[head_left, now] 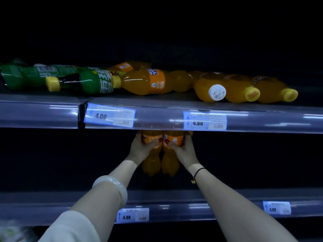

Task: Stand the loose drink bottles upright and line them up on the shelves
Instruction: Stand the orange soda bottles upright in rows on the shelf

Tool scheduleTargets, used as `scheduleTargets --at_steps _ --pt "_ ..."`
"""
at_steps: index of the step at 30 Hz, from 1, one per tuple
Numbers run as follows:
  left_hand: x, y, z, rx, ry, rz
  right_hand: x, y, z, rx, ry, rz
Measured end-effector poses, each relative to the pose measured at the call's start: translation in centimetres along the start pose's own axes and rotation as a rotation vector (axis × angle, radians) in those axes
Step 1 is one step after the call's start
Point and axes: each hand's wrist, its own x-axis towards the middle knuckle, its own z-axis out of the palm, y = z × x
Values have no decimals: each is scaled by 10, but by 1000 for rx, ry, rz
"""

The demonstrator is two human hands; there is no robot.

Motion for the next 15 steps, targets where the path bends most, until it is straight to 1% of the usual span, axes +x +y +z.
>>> scheduleTargets --at_steps 5,9,12,15 --pt "1 -7 1 34 27 11 1 0 0 -32 -7 -9" --pt "-7 -9 6 18 76 2 -2 -1 -3 -97 5 5" --pt "-16 -2 10 44 175 49 -10 -5 -9 -160 65 -28" --pt "-35 9 11 126 317 183 -33 -15 -19 -240 88 -104"
